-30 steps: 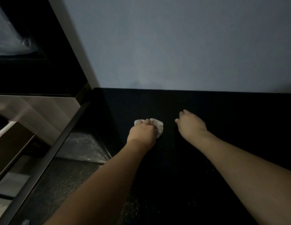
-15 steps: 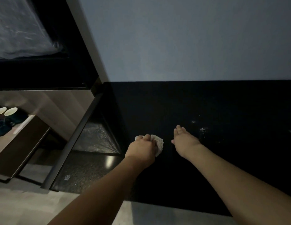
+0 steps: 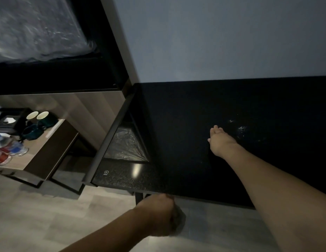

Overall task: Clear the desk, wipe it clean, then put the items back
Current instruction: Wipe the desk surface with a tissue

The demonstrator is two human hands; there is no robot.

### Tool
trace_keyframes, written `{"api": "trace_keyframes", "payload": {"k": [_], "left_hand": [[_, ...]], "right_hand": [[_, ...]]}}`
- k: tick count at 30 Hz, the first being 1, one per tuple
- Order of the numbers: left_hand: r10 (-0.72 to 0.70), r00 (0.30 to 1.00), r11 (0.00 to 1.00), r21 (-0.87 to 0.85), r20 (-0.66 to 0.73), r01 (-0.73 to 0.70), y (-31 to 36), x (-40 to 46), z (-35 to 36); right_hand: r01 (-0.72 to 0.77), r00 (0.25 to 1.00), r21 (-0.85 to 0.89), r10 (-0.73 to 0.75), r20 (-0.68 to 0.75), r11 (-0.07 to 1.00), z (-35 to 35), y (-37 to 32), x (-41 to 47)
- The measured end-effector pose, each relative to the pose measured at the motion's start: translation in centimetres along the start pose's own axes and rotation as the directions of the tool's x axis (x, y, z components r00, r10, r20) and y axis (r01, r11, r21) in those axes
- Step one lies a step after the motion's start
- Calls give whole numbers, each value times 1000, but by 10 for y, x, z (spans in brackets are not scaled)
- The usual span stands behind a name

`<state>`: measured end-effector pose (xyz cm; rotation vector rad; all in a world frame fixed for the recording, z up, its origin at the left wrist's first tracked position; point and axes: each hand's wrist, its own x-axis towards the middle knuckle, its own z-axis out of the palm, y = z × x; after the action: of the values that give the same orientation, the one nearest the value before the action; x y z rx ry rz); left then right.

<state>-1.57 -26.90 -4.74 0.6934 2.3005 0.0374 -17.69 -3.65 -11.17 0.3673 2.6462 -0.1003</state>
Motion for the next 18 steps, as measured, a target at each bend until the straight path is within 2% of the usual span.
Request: {"api": "trace_keyframes", "payload": {"k": [1,3,7,10,12,15,18], "left_hand": [[-20,999,1000,-24,-28,20,-6,3,-5],[-28,979,997,-76,-201,13,-18,18,-25],[-77,862,988,-155,-502,-2,-32,59,-83],[-168,801,972,-234,-575,37,-37,99,-113],[-205,785,966,-248,-584,68,-37,124,-128],[-244,759,957,-278,-604,86,-37,156,-145],[-270,697,947,-316,-664,66,-40,190,-150]], "right_hand": [[6,1000,-7,-6,-1,1000,-1,-1,0],[18,1000,-20,-18,4,1000,-7,-2,-2],[77,996,-24,-77,36,997,-20,7,-6],[171,978,22,-173,119,985,-33,23,-6],[191,966,130,-210,151,973,-46,33,-2],[148,986,400,-168,17,905,-64,51,15],[121,982,458,-40,-183,881,-71,68,43]]}}
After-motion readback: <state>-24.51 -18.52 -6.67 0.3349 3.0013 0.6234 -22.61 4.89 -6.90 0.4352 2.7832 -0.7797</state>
